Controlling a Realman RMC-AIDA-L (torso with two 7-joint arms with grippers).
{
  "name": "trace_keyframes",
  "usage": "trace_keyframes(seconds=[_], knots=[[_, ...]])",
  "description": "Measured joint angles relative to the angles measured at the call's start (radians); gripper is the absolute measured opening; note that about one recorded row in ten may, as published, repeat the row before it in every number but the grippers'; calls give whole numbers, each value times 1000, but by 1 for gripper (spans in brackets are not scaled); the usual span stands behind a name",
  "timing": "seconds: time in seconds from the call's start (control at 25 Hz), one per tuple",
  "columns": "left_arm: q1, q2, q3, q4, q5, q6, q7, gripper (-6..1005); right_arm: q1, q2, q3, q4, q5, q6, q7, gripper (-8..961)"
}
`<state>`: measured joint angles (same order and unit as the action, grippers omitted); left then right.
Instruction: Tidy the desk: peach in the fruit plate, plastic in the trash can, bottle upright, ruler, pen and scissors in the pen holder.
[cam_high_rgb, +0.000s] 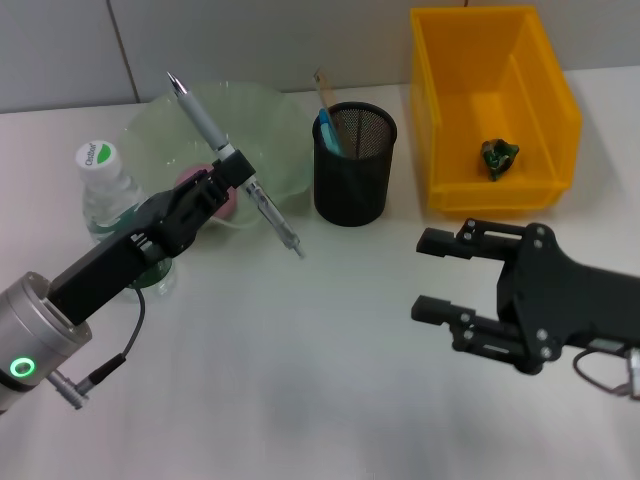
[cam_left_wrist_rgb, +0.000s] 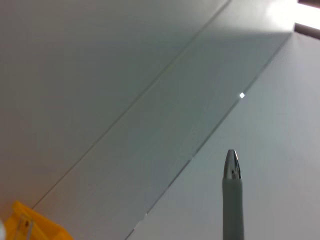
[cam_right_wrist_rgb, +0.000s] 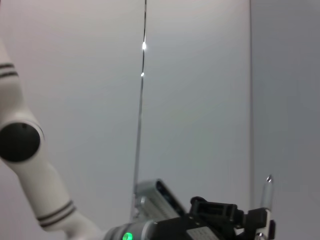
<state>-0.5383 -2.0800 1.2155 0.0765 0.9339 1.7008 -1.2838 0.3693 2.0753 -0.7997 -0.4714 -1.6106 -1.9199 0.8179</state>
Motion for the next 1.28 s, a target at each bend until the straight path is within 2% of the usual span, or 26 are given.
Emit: trace_keyframes(seconds=[0.04,0.12,0.16,0.2,0.24,0.32,0.56,0.84,1.04,1.12,1.16,1.28], knots=[[-14,0,-7,-37,-11,6,0,164,-1,2,7,34,1,5,-63,544],[-14,0,-7,-37,-11,6,0,164,4,6,29,131,8,26,-237,544],[-14,0,-7,-37,-11,6,0,165,4,6,29,131,8,26,-237,544],[-28,0,-37,-85,-16,15,0,165,9,9,44,202,29,42,-340,544],[-28,0,-37,-85,-16,15,0,166,9,9,44,202,29,42,-340,544],[-29,0,-61,-105,-15,25,4,166,18,10,54,310,89,69,-497,544],[-47,0,-87,-160,-12,42,7,169,48,14,54,446,141,85,-633,543],[-61,0,-139,-220,-4,50,-14,172,120,18,63,604,150,172,-764,542],[-64,0,-265,-275,77,55,-21,174,148,19,133,695,144,196,-869,541],[-60,0,-376,-293,193,55,-8,174,165,19,147,719,134,211,-882,541],[-60,0,-376,-293,193,55,-8,175,165,19,147,719,134,211,-882,541],[-57,0,-462,-312,278,53,9,176,183,19,158,729,105,233,-884,541]])
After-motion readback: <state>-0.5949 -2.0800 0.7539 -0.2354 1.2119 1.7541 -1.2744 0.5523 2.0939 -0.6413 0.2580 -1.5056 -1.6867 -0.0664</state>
